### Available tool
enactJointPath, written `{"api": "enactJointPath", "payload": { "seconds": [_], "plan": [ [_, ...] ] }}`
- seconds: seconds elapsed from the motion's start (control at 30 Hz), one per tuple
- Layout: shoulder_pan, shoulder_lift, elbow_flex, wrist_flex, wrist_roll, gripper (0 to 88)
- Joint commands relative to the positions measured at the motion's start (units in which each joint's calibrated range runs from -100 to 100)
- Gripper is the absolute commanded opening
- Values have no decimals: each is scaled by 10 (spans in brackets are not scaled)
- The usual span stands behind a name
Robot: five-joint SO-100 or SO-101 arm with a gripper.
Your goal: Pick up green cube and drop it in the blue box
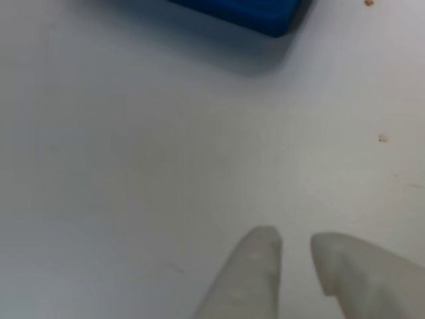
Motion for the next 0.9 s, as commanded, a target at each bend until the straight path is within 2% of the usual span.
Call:
{"api": "enactJointPath", "payload": {
  "seconds": [0.0,0.13,0.43,0.87],
  "plan": [
    [-2,-74,38,-14,1,4],
    [-2,-117,84,-55,1,4],
    [-3,-170,231,-255,1,4],
    [-4,-262,239,-261,1,5]
  ]
}}
